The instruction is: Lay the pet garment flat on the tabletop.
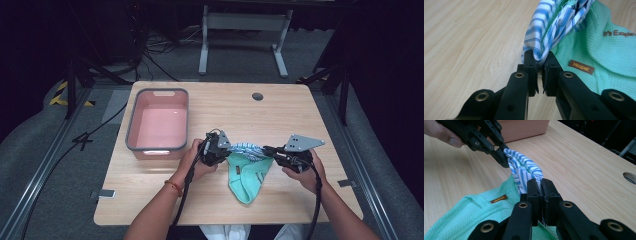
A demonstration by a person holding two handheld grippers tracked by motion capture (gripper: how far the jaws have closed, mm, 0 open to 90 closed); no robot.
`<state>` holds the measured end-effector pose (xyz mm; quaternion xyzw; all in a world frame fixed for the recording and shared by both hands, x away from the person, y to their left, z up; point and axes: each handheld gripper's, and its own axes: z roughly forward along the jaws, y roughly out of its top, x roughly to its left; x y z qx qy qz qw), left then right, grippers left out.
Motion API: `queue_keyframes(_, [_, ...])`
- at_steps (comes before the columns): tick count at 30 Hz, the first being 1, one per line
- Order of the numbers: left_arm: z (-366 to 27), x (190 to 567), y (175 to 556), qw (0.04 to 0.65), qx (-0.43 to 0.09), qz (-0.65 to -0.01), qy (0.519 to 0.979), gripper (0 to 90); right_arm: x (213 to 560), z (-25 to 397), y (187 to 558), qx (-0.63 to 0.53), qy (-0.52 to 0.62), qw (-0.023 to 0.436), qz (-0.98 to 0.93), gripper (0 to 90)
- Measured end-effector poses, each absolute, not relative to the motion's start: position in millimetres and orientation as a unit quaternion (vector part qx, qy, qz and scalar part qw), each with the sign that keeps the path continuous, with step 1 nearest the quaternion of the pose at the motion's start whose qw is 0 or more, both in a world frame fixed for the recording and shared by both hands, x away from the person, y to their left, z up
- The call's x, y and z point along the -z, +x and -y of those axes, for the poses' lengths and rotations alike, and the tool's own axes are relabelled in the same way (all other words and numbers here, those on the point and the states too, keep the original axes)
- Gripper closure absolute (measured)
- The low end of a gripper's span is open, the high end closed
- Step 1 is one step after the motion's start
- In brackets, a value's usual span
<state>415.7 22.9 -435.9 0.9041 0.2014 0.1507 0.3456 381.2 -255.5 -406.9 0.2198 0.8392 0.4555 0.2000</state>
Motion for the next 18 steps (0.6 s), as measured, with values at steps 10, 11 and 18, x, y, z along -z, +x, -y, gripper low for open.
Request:
queue_keyframes(10, [-14,432,438,0.340,-0.158,-0.237,0.896,83.3,398,251,406,-0.427,0.238,0.220,-0.844,85.9])
queue_keyframes(11, [-12,433,442,0.335,-0.160,-0.240,0.897,83.4,398,251,409,-0.424,0.238,0.222,-0.845,85.9])
queue_keyframes(18, [-3,439,455,0.323,-0.163,-0.255,0.897,83.3,409,254,427,-0.413,0.261,0.227,-0.843,85.9])
